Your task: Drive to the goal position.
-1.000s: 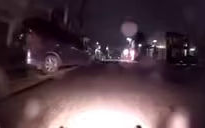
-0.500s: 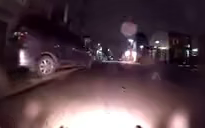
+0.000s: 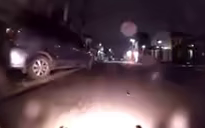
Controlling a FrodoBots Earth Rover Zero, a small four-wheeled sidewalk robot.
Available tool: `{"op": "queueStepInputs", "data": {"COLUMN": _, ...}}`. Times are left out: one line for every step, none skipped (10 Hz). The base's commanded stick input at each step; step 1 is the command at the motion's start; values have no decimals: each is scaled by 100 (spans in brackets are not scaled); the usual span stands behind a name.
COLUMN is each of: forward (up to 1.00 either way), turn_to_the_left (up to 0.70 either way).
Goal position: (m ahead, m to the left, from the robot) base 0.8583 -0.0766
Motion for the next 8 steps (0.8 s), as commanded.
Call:
{"op": "queueStepInputs", "data": {"forward": 70, "turn_to_the_left": -7}}
{"op": "queueStepInputs", "data": {"forward": 70, "turn_to_the_left": -11}}
{"op": "queueStepInputs", "data": {"forward": 70, "turn_to_the_left": -15}}
{"op": "queueStepInputs", "data": {"forward": 70, "turn_to_the_left": -19}}
{"op": "queueStepInputs", "data": {"forward": 70, "turn_to_the_left": -23}}
{"op": "queueStepInputs", "data": {"forward": 70, "turn_to_the_left": -27}}
{"op": "queueStepInputs", "data": {"forward": 70, "turn_to_the_left": -31}}
{"op": "queueStepInputs", "data": {"forward": 70, "turn_to_the_left": -32}}
